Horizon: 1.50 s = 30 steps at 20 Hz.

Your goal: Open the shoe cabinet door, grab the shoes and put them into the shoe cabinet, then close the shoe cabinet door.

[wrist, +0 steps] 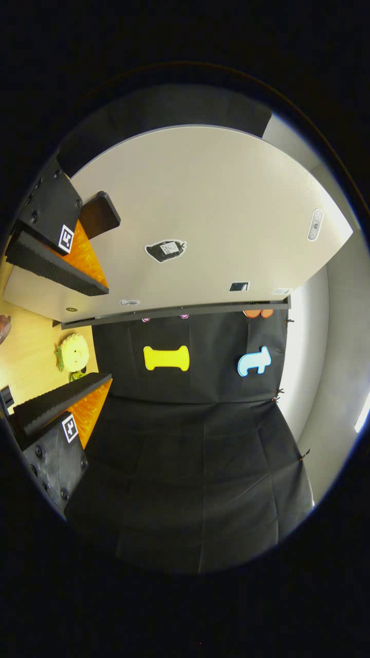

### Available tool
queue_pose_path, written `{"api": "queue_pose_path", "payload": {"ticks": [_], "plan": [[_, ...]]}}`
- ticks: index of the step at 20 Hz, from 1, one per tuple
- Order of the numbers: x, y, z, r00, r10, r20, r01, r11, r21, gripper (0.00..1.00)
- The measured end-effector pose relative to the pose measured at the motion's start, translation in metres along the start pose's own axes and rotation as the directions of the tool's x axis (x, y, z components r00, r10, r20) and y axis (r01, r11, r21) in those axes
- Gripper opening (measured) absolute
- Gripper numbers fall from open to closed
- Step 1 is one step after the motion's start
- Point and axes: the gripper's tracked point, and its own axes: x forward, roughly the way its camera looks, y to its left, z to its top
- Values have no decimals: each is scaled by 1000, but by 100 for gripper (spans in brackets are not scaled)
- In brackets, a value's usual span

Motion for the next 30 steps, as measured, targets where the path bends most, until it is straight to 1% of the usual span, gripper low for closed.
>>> {"api": "queue_pose_path", "payload": {"ticks": [6,12,17,21,30], "plan": [[10,62,-3,999,31,10,-31,999,-12,97],[29,125,-7,996,86,15,-86,996,-1,97],[39,162,-9,994,111,19,-111,994,-13,97],[42,182,-10,992,124,15,-124,992,-33,97],[24,197,-4,992,125,21,-124,991,-59,97]]}}
